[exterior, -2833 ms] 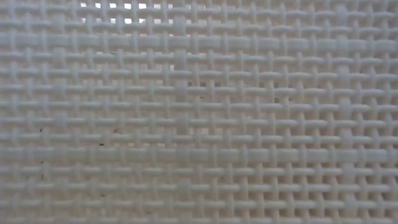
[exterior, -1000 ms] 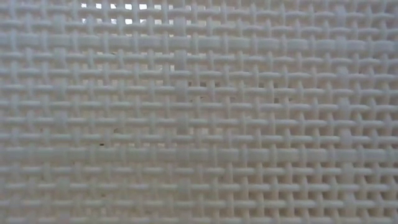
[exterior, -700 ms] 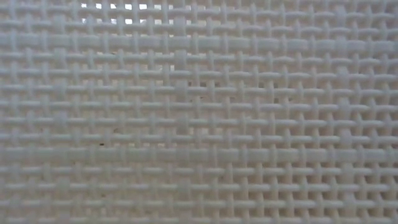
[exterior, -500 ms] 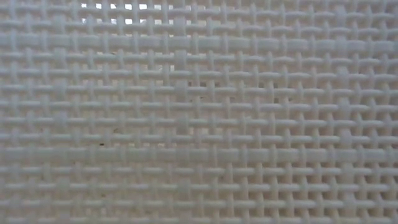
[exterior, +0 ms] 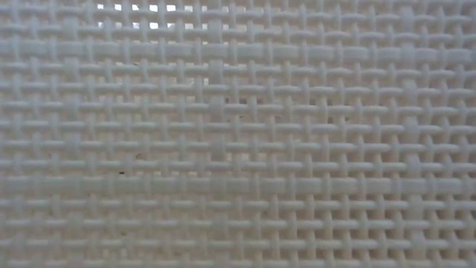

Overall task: Sort clothes
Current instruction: Put the blue checkered polo into the beige laundry organizer, then put the green shirt into the white laundry organizer

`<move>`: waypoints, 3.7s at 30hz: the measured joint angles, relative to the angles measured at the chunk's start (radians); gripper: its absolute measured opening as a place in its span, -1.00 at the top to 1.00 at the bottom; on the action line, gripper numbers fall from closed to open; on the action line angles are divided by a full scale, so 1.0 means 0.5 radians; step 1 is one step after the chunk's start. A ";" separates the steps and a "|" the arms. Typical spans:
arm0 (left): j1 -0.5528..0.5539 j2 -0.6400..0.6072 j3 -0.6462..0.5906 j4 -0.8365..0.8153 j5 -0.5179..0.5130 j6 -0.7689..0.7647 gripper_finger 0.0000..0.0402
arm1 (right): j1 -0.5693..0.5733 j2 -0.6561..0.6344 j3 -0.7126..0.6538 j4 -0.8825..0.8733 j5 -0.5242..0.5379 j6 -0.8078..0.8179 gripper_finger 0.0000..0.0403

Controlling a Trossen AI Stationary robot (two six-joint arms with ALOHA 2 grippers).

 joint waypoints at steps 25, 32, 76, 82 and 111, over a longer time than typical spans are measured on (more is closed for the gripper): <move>-1.382 0.017 -0.030 1.044 0.047 -0.805 1.00 | 0.000 0.000 0.000 0.000 0.000 0.000 1.00; -1.409 0.017 -0.871 1.499 0.635 -1.227 1.00 | 0.000 0.000 0.000 0.000 0.000 0.000 1.00; 0.938 0.754 0.151 2.128 0.537 0.236 -0.34 | 0.000 0.000 0.000 0.000 0.000 0.000 1.00; 1.251 1.441 0.542 2.148 0.581 0.523 -0.34 | 0.000 0.000 0.000 0.000 0.000 0.000 1.00; 0.871 1.929 0.452 2.241 -0.739 -0.051 -0.34 | 0.000 -0.001 0.000 0.000 0.001 0.000 1.00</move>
